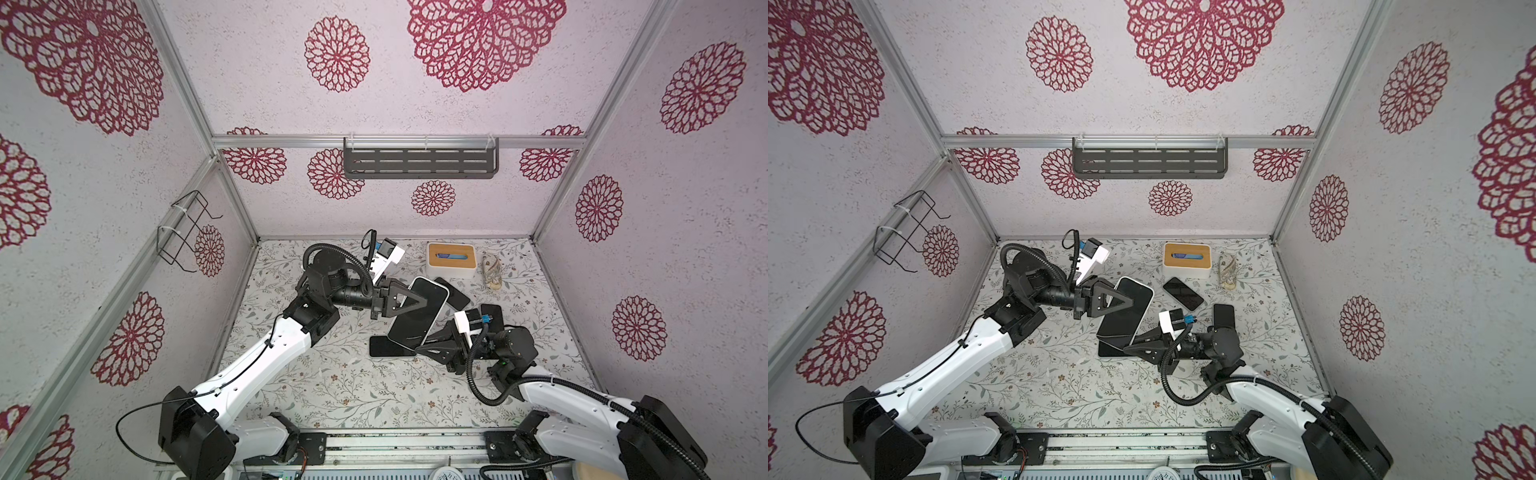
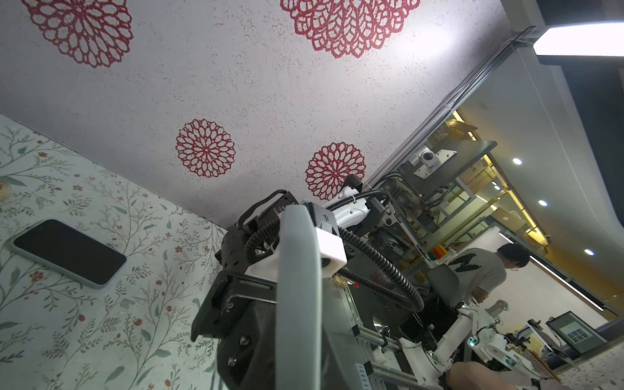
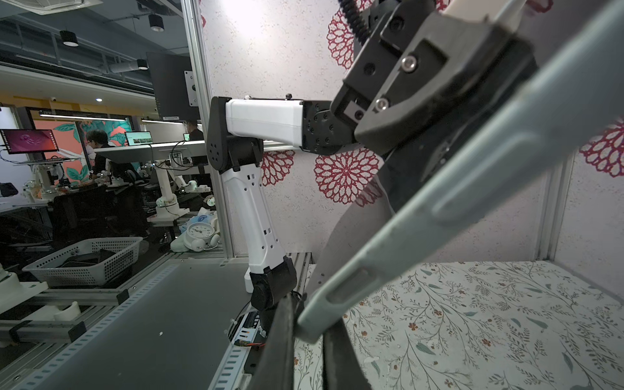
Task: Take the phone out of the phone case
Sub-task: Remove the phone case from the phone.
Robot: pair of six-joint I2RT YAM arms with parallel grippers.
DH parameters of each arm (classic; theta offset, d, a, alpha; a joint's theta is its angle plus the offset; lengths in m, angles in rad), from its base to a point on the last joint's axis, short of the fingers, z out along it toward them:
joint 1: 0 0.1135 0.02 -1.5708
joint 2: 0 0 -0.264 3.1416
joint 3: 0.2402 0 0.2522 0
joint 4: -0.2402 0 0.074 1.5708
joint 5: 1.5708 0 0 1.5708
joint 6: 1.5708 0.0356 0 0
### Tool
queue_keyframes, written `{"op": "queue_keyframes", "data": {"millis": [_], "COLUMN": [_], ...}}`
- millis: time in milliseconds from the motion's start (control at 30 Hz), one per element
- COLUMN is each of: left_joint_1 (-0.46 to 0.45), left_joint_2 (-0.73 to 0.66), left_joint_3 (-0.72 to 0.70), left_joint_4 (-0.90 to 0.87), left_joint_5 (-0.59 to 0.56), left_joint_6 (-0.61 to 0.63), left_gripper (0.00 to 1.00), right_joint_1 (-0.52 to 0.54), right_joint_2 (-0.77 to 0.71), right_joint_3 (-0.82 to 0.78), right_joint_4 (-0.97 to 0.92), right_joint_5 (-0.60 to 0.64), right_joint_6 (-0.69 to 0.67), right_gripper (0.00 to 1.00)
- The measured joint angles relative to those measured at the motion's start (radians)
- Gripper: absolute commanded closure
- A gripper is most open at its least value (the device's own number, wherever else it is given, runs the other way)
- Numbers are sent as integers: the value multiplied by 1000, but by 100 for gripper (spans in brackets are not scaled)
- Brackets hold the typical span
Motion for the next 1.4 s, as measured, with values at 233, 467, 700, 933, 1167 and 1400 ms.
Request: {"op": "queue_keyframes", "data": {"millis": [233, 467, 700, 933, 1167, 1400], "left_joint_1": [-7, -24, -53, -58, -72, -75], "left_joint_2": [39, 71, 112, 138, 170, 189], "left_joint_3": [5, 10, 56, 71, 87, 95], "left_joint_4": [50, 101, 108, 124, 145, 189], "left_joint_5": [3, 4, -1, 8, 27, 23], "left_joint_6": [-53, -98, -146, -187, -214, -256], "left_gripper": [100, 100, 100, 100, 100, 100], "right_joint_1": [0, 0, 1, 3, 13, 28], "right_joint_2": [-6, -19, -52, -86, -121, -137], "right_joint_3": [10, 10, 10, -1, -38, -77], "right_joint_4": [-55, -80, -96, -131, -130, -80], "right_joint_5": [11, 23, 54, 90, 144, 234], "right_joint_6": [-45, -93, -167, -230, -306, -397], "right_gripper": [100, 100, 100, 100, 100, 100]}}
